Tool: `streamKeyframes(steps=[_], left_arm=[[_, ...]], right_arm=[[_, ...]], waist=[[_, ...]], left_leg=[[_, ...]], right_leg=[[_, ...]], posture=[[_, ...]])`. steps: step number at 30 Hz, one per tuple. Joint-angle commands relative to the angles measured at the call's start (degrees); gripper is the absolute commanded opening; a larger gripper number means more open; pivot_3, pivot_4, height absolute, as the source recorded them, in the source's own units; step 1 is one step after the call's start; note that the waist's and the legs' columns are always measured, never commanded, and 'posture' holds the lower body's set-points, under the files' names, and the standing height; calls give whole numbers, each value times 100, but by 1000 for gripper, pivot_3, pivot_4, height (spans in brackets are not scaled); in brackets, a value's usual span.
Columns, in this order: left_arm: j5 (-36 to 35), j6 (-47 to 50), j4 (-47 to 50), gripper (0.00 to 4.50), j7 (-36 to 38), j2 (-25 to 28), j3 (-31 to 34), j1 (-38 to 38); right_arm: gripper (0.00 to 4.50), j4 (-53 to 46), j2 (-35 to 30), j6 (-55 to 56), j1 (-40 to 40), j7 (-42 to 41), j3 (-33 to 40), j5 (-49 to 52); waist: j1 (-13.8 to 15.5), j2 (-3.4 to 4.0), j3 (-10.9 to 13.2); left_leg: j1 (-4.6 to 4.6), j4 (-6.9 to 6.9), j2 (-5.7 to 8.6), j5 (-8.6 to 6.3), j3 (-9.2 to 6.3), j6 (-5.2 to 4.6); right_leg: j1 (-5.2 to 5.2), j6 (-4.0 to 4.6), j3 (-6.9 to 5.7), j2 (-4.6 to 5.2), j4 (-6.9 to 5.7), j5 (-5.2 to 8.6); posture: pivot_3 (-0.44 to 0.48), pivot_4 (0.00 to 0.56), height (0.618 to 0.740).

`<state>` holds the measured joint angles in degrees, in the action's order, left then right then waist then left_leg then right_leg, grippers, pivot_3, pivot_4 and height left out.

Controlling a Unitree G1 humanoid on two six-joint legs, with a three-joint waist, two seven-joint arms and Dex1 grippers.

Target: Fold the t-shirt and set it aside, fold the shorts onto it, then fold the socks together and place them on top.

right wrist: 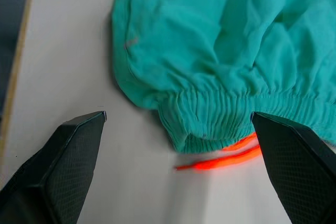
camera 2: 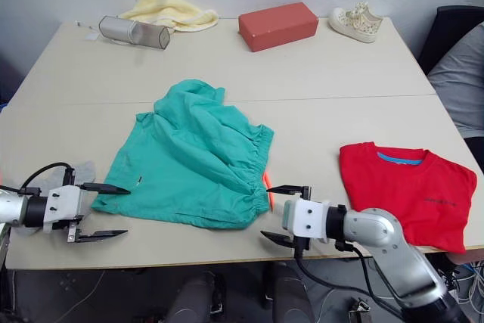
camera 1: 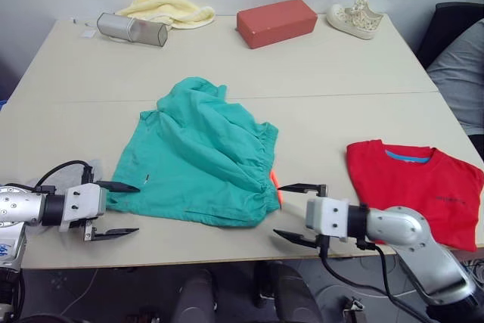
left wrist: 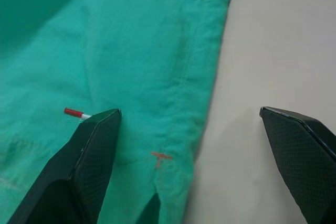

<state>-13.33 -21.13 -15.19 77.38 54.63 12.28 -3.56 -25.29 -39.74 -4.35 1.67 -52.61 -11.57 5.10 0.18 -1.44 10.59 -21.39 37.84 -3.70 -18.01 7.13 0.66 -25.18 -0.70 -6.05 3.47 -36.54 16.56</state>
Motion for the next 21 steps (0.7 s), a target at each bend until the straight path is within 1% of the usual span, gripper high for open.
streamKeyframes(steps=[1,3,5,6,9,10,11,12,14,17,21], left_arm=[[-61,124,175,4440,-143,1,-33,50],[-69,175,230,4440,-157,23,-62,124],[-82,224,267,4440,-176,34,-69,160],[-93,250,276,4440,-189,37,-73,166],[-63,307,293,4440,-249,61,-95,204],[-39,326,300,4440,-276,64,-109,220],[-34,376,310,4440,-280,66,-134,232],[-19,419,318,4440,-299,66,-156,239],[27,546,336,4440,-379,37,-219,239],[115,591,345,4440,-494,-34,-347,201],[45,735,477,3578,-608,-142,-427,104]], right_arm=[[4500,19,147,239,44,-188,-22,411],[4500,186,94,251,84,-217,-54,264],[4500,302,246,251,220,-65,-24,250],[4500,332,293,261,272,-44,-34,263],[4500,417,425,335,395,47,-175,104],[4500,445,469,369,422,76,-218,56],[4500,470,506,397,448,75,-252,44],[4500,494,532,428,469,71,-273,27],[4500,571,545,462,535,43,-331,-40],[4500,739,490,557,633,-30,-419,-157],[4500,845,376,612,667,-133,-286,-132]], waist=[[-19,0,0],[-32,-1,-1],[-69,1,1],[-127,9,8],[-237,33,27],[-237,36,29],[-227,54,42],[-137,71,61],[19,94,78],[123,100,82],[143,103,84]], left_leg=[[0,0,-2,-2,1,1],[0,0,-1,-2,4,1],[4,3,-1,-4,14,-2],[2,3,7,-3,-6,-5],[-2,-26,94,57,-226,-19],[-3,-54,139,94,-317,-20],[2,-83,189,129,-390,-27],[6,-81,203,156,-432,-15],[1,-75,198,160,-412,-17],[3,-73,191,161,-385,-20],[6,-72,191,158,-352,-34]], right_leg=[[0,0,-1,-1,-1,0],[0,-1,-1,0,-1,0],[1,-4,4,1,-3,-1],[19,-5,-12,12,-2,-2],[137,-31,-225,120,12,20],[186,-53,-315,171,27,33],[212,-68,-375,213,28,44],[224,-81,-403,230,29,53],[219,-58,-381,227,35,43],[214,-59,-354,222,53,41],[212,-71,-319,222,65,32]], posture=[[0,150,740],[0,150,740],[0,150,740],[0,150,740],[0,150,740],[0,150,740],[0,150,740],[0,150,740],[0,150,740],[0,150,740],[0,150,740]])
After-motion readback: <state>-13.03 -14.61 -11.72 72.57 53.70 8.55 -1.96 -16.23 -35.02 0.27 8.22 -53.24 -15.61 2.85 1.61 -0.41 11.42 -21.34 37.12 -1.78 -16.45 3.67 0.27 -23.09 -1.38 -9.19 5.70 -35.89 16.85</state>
